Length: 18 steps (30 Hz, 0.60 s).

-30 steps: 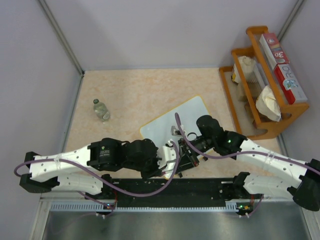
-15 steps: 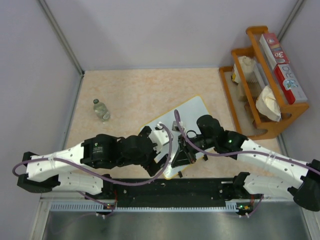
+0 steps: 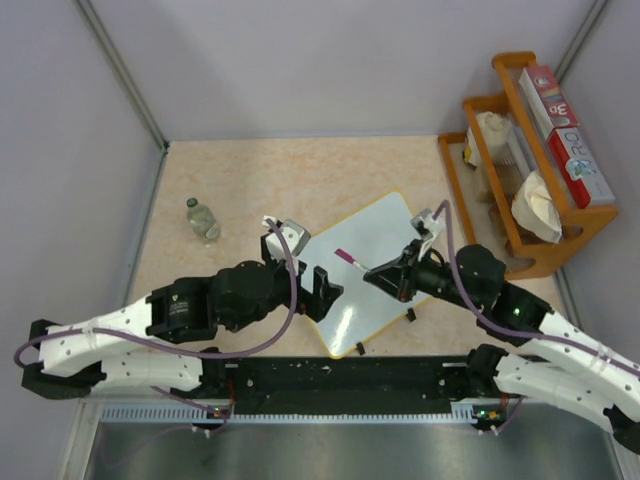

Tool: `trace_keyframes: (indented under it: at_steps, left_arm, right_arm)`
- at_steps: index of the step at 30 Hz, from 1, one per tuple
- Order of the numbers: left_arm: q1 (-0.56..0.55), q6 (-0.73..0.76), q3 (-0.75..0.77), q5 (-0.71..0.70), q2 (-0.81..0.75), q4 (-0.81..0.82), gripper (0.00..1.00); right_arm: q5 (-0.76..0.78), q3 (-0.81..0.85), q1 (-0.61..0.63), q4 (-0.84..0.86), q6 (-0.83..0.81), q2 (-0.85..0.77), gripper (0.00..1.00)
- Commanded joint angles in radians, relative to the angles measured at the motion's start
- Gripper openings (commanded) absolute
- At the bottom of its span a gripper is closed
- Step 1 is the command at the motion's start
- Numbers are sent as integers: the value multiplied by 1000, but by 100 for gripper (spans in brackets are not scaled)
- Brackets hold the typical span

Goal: Write a sentence on the whiteboard
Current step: Pick up the whiteboard marker at the center of the board.

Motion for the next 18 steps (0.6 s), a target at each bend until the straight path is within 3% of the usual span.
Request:
trace_keyframes:
  at_steps: [1, 9, 15, 18]
  left_arm:
    - [82, -39, -66, 149, 0, 273, 99]
    - [265, -149, -242, 560, 43, 787, 99]
    - [296, -223, -210, 710, 193, 948, 98]
    - [297, -241, -185, 720, 245, 976, 90]
  right_arm:
    - [223, -79, 12, 113, 86, -145, 0]
    - [266, -222, 12, 228, 164, -323, 0]
    - [252, -279, 12, 335, 184, -392, 0]
    - [263, -280, 14, 328, 187, -400, 0]
